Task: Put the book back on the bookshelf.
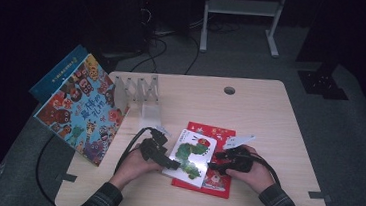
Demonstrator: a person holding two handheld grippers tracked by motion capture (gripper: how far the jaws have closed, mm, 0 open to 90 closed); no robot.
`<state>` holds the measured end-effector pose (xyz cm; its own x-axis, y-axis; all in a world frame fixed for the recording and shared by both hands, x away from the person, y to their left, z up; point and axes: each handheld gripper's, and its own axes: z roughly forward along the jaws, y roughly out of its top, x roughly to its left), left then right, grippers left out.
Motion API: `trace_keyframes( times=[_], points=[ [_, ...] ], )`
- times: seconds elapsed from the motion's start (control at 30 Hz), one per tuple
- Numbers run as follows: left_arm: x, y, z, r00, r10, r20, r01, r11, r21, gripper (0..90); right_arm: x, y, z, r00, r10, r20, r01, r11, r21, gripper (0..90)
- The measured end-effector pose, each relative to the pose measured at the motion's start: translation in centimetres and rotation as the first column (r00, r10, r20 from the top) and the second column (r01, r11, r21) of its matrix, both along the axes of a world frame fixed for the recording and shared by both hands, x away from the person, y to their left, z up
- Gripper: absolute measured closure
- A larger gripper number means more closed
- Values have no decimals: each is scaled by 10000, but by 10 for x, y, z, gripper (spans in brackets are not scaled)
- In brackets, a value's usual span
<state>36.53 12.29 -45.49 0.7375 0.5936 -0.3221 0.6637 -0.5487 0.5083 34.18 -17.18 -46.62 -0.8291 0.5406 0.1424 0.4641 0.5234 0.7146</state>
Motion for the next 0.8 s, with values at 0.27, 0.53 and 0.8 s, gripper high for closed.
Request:
trace_keyframes(
  times=[0.27,0.53,0.8],
  points=[
    [1,-1,-3,9998,-106,-150,104,9998,-163,86,-5,10,-1,9987,465,198,-465,9989,-26,440],
    [0,-5,-2,9995,90,-300,-98,9995,-288,81,-9,15,-2,9973,606,421,-598,9980,-180,408],
    [1,-6,1,9988,265,-412,-280,9989,-378,82,-9,16,-2,9975,543,454,-532,9983,-247,354]
  ],
)
